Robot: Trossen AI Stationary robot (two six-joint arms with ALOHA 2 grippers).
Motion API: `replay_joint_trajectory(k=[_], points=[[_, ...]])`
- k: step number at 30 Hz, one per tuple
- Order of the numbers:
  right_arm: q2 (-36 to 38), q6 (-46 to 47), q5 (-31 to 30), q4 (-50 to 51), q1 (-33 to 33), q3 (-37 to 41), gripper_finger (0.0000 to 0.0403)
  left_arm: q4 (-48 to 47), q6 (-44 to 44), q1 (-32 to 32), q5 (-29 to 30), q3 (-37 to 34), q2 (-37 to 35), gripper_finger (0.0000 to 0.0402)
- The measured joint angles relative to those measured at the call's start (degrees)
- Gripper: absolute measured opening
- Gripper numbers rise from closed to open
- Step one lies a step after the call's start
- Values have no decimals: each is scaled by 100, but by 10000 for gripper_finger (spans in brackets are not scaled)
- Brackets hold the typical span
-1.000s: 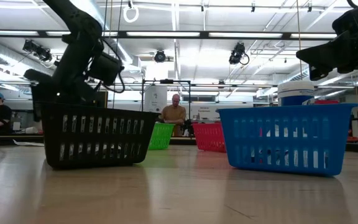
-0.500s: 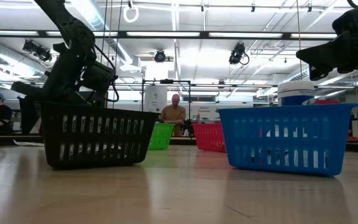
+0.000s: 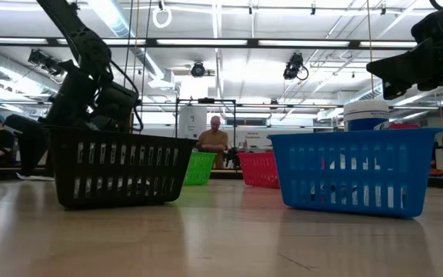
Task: Pick & Place First Aid Supplies
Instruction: Put the green bandage pack into the green bin
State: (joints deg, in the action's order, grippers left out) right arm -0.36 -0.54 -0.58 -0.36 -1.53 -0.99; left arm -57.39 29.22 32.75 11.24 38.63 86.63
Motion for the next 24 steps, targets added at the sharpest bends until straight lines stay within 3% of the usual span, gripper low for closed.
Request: replay_joint_trajectory(k=[14,24], points=[[0,0,0,0,1,2,13,383,59,0,-94,-216,-7,273],[2,2,0,0,1,0,13,394,152,-24,-74,-227,-7,183]])
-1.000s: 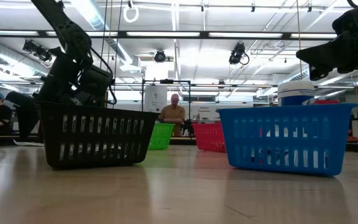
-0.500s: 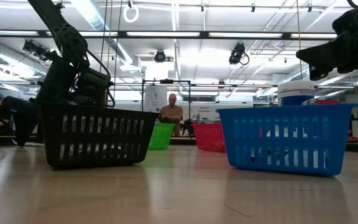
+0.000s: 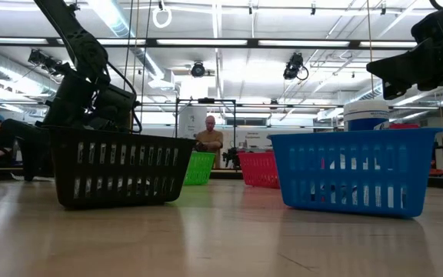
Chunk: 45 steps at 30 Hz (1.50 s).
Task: Pick & Place First Aid Supplies
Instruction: Put the green bandage pack into the green bin
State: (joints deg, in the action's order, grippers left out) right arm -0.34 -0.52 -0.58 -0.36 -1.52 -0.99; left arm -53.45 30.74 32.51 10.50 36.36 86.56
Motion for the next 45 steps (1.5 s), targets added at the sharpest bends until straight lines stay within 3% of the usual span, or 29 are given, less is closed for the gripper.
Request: replay_joint_trajectory(k=[7,13,22,33,45], points=[[0,-2,0,0,-1,1,13,0,11,0,-11,0,2,118],[0,-2,0,0,0,0,13,9,-4,-2,57,-1,2,91],[-2,-2,2,0,0,1,13,-25,-37,-72,109,31,13,101],[-2,-2,1,0,-2,2,13,-205,-318,-127,88,595,-8,103],[0,-2,0,0,-2,0,13,-350,-770,-267,-637,1641,-306,104]])
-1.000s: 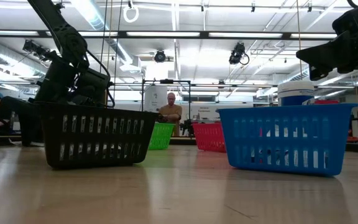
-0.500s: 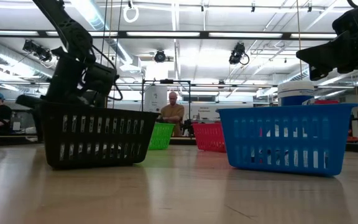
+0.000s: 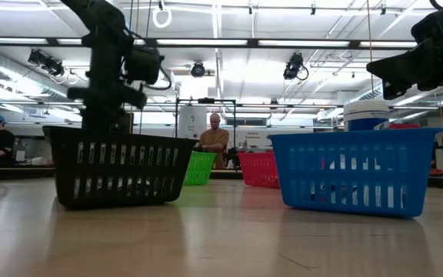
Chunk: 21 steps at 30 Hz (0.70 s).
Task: Pick & Place First Aid Supplies
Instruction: Put the green bandage pack into the green bin
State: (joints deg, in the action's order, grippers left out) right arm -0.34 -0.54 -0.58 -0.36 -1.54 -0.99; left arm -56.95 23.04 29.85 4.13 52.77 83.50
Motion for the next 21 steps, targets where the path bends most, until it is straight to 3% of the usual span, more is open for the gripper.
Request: replay_joint_trajectory(k=[11,21], points=[[-1,1,1,1,1,0,13,1085,-305,-241,-1158,759,-2,104],[0,2,1,0,1,1,13,2191,-671,-849,-1238,761,-2,104]])
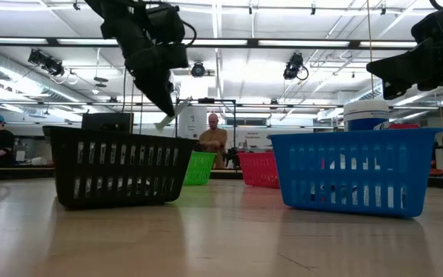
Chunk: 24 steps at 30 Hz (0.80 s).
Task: Pick & Place First Aid Supplies
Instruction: Put the green bandage pack into the green bin
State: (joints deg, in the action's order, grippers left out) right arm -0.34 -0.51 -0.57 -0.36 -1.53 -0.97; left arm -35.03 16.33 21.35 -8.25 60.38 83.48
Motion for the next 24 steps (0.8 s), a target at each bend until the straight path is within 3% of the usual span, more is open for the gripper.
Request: replay_joint_trajectory(k=[13,24], points=[[-2,-2,0,0,0,-1,13,225,-982,-171,128,5,95,113],[-1,-2,1,0,0,-2,13,188,-1288,-219,68,2,103,233]])
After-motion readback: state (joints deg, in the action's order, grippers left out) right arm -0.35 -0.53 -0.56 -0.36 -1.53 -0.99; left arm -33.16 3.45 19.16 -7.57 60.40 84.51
